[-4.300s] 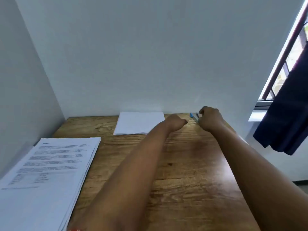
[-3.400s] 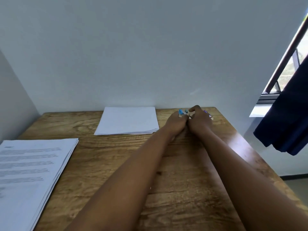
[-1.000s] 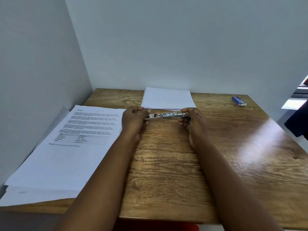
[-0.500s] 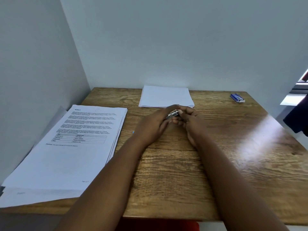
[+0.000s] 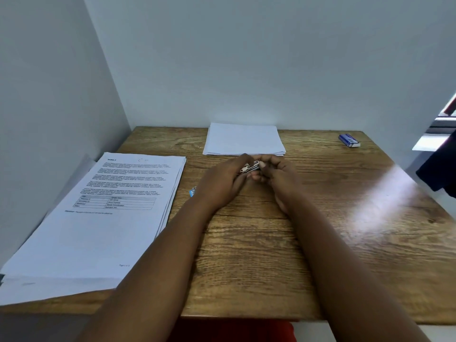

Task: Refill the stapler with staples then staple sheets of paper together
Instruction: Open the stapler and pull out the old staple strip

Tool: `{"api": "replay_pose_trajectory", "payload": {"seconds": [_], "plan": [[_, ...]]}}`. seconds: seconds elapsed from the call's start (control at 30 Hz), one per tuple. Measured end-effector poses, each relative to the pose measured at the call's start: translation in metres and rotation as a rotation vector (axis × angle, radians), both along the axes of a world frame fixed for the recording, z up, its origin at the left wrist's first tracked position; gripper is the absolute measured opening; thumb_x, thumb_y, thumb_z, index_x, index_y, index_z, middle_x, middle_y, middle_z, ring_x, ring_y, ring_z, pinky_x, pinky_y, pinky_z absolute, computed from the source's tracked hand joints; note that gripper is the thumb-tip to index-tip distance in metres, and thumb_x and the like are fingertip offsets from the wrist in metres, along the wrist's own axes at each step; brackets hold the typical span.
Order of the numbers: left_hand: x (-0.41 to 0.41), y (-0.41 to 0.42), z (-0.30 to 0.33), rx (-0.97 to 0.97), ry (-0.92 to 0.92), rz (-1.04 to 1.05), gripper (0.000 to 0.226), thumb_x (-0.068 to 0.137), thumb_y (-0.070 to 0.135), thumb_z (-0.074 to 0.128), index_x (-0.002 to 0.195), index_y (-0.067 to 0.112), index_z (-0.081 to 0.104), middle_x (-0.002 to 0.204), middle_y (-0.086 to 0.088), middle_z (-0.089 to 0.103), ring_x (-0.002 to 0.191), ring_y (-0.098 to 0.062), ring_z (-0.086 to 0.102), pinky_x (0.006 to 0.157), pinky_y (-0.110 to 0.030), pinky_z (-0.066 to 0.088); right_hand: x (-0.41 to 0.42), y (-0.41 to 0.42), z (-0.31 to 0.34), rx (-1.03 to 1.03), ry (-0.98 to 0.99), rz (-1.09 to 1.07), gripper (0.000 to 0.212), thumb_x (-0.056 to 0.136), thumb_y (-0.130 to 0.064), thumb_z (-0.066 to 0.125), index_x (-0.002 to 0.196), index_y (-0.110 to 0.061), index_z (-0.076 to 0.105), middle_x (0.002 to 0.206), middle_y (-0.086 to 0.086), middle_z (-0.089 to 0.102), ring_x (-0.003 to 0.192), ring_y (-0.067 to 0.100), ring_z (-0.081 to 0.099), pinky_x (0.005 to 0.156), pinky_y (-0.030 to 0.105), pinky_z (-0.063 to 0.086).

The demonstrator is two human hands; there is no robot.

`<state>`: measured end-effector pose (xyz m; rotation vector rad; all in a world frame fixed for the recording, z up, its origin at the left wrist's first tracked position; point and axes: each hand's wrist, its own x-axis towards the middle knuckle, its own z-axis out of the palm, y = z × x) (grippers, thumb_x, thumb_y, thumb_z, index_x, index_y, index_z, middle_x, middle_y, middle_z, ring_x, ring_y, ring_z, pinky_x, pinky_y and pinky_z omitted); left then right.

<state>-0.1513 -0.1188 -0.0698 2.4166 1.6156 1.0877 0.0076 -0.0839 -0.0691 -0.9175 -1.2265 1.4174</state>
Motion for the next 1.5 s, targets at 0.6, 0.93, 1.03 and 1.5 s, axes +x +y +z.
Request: {"api": "replay_pose_trajectory", "payload": {"seconds": [0.6, 0.93, 1.03, 1.5], "plan": [[-0.002, -0.003, 0.006, -0.187, -0.384, 0.126, 0.007, 0.095, 0.017, 0.059, 0.099, 0.015, 0.054, 0.082, -0.005, 0.071, 0.069, -0.022, 0.065, 0.063, -0.034, 0.048, -0.004, 0.000, 0.001, 0.017, 0.004, -0.145, 0.024, 0.102, 0.001, 0.041, 0.104, -0.005, 0.064, 0.097, -0.001, 0.064, 0.068, 0.010, 0.059, 0.062, 0.017, 0.054], [-0.001, -0.008, 0.015, -0.772, -0.935, -0.173, 0.020, 0.096, 0.030, 0.067, 0.084, 0.015, 0.070, 0.079, -0.024, 0.074, 0.054, -0.021, 0.071, 0.046, -0.021, 0.052, -0.002, 0.001, 0.000, 0.018, -0.016, -0.123, 0.029, 0.104, -0.006, 0.039, 0.096, -0.013, 0.067, 0.094, 0.014, 0.060, 0.080, 0.024, 0.058, 0.061, 0.024, 0.050], [0.000, -0.005, 0.011, -0.807, -1.007, -0.175, 0.021, 0.091, 0.018, 0.073, 0.093, 0.015, 0.052, 0.089, -0.019, 0.075, 0.058, -0.024, 0.073, 0.039, -0.019, 0.046, -0.002, 0.001, 0.000, 0.037, -0.012, -0.083, 0.029, 0.103, -0.005, 0.041, 0.096, -0.012, 0.068, 0.082, 0.006, 0.060, 0.071, 0.021, 0.059, 0.057, 0.024, 0.050], [0.008, -0.005, 0.014, -0.869, -0.840, -0.104, 0.021, 0.099, 0.015, 0.059, 0.116, 0.005, 0.062, 0.087, -0.008, 0.074, 0.064, -0.021, 0.073, 0.052, -0.021, 0.050, -0.002, -0.007, 0.004, 0.133, -0.058, -0.053, 0.026, 0.103, -0.004, 0.042, 0.101, -0.013, 0.067, 0.084, 0.004, 0.059, 0.064, 0.005, 0.060, 0.058, 0.022, 0.049]]}}
